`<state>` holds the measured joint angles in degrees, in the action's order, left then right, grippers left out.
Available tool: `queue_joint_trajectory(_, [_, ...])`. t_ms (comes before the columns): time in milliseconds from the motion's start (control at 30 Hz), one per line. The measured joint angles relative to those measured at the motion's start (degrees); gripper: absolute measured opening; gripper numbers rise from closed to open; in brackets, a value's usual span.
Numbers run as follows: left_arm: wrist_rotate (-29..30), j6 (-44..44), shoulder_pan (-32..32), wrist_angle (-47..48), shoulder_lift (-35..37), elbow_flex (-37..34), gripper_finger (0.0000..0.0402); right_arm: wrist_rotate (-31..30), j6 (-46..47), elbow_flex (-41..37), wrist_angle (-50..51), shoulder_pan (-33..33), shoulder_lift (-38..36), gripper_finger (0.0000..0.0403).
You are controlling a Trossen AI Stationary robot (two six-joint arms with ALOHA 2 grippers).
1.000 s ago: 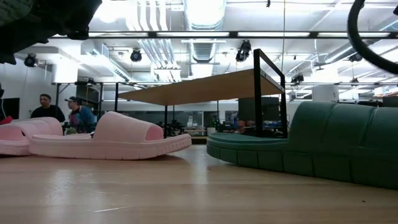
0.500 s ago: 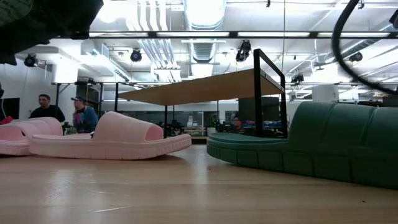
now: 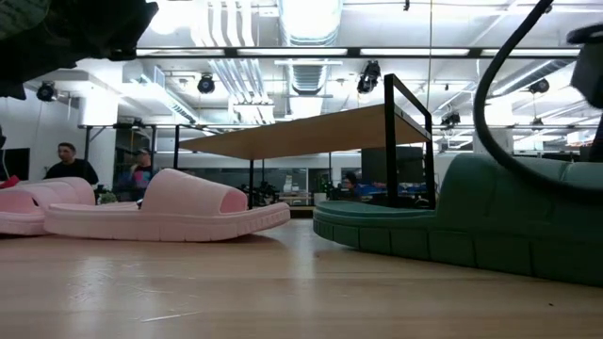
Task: Pick and place slides into the shelf
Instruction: Put the right green slide on the shelf
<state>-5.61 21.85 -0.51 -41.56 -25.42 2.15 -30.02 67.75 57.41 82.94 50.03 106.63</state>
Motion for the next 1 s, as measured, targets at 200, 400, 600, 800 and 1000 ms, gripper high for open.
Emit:
queue_joint_trajectory(200, [0.0,0.0,0.0,0.0,0.0,0.0,0.0167,0.0,-0.1,-1.0,-0.4,-1.9,0.0,0.0145])
queue_joint_trajectory(400, [0.0,0.0,0.0,0.0,0.1,0.0,0.0167,0.6,-0.1,-0.9,-1.7,-3.4,0.0,0.0083])
queue_joint_trajectory(600, [0.0,0.0,0.0,0.0,0.0,0.0,0.0167,2.8,-0.3,-0.9,-2.8,-4.6,-0.1,0.0015])
queue_joint_trajectory(800, [0.0,0.0,0.0,0.0,0.1,0.0,0.0167,3.0,-0.3,-0.4,-0.8,-4.6,-0.1,0.0013])
queue_joint_trajectory(1000, [0.0,0.0,0.0,0.0,0.1,0.0,0.0167,3.2,-0.3,3.0,6.3,-4.6,-0.1,0.0012])
